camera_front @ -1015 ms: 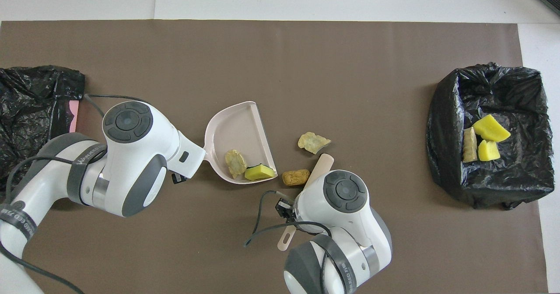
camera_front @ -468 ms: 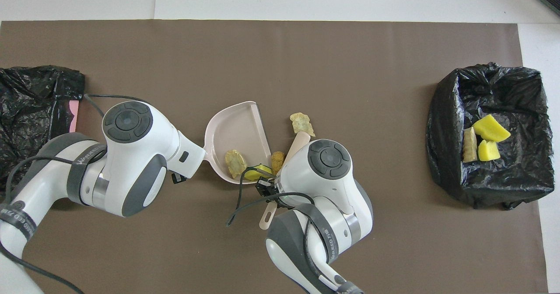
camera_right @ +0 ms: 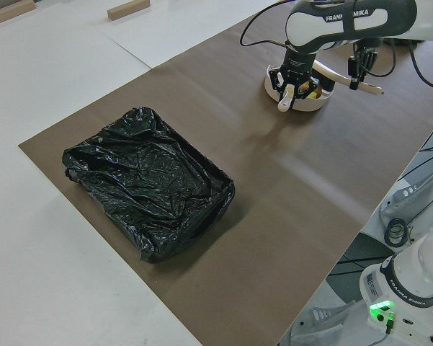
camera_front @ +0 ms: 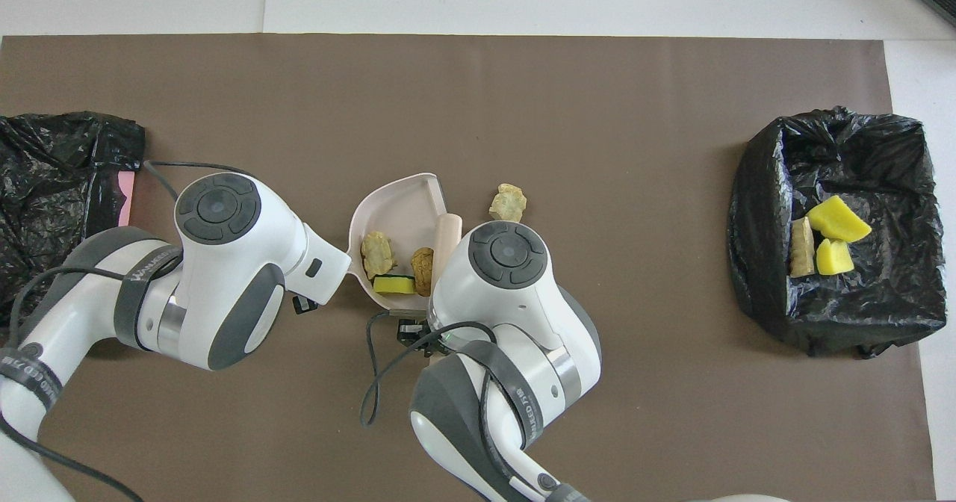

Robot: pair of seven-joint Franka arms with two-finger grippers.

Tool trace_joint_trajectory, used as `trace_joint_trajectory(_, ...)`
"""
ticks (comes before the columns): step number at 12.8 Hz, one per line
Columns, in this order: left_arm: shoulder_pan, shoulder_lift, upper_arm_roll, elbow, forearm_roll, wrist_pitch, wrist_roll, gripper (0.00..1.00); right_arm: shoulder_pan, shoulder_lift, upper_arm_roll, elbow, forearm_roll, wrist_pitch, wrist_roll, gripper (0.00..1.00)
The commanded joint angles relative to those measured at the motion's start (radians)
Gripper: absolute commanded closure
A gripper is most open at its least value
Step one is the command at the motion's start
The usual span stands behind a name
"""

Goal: Sweep and dump trash in bin
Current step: 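Sweep the last bread piece into the dustpan with the right gripper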

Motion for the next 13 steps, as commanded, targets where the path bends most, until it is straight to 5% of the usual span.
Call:
trace_joint_trajectory(1, -0.009, -0.035, 0.007, -0.044, 0.018, 0.021, -0.008, 1.0, -0.045, -0.004, -0.003, 0.058, -0.042, -0.118, -0.099, 1.0)
trace_joint_trajectory(3, -0.009, -0.033, 0.007, -0.044, 0.018, 0.03, -0.03, 1.0, -0.095, -0.015, -0.003, 0.087, -0.116, -0.197, -0.159, 1.0)
trace_joint_trajectory(9, -0.016, -0.018, 0.005, -0.03, 0.018, 0.104, -0.163, 1.0, -0.258, 0.004, -0.001, 0.035, -0.396, -0.174, -0.196, 1.0)
trace_joint_trajectory(13, -0.041, -0.016, 0.001, -0.029, 0.011, 0.104, -0.209, 1.0, -0.209, 0.085, 0.002, 0.034, -0.418, -0.067, -0.231, 1.0)
